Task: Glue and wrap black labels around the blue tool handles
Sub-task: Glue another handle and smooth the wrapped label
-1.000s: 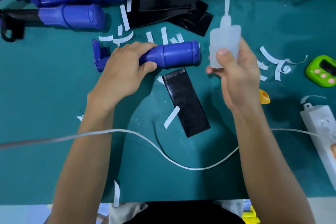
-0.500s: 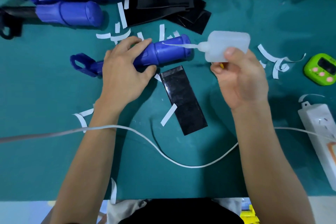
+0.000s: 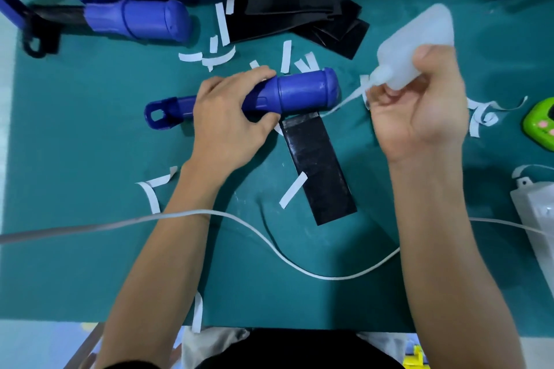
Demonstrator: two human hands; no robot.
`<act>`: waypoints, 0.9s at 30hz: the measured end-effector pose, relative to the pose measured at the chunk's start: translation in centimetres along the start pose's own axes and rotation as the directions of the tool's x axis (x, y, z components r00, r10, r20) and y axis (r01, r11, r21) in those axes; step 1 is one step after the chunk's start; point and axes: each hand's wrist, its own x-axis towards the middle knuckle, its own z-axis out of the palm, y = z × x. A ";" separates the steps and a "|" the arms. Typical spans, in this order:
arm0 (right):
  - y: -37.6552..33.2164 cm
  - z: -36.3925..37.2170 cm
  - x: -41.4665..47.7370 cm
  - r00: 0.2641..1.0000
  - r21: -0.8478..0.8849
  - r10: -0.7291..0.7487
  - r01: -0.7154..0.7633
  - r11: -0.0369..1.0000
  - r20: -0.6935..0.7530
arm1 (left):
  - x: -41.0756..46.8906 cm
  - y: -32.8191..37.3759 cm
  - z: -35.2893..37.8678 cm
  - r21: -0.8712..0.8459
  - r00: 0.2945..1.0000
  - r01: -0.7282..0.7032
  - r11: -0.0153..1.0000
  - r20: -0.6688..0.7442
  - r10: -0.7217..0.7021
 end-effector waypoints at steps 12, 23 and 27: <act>0.0 3.7 1.1 0.940 -0.499 -0.236 0.332 0.800 0.246 | 0.2 -0.9 0.1 0.054 0.993 -0.110 0.992 0.043 0.107; 3.7 3.4 -0.3 0.786 -0.651 -0.500 0.598 0.468 0.362 | -0.2 -0.7 0.4 0.088 0.995 -0.099 0.991 0.000 0.099; 4.0 3.1 -0.3 0.775 -0.649 -0.504 0.612 0.452 0.381 | -0.1 -0.7 0.3 0.099 0.995 -0.097 0.990 0.009 0.096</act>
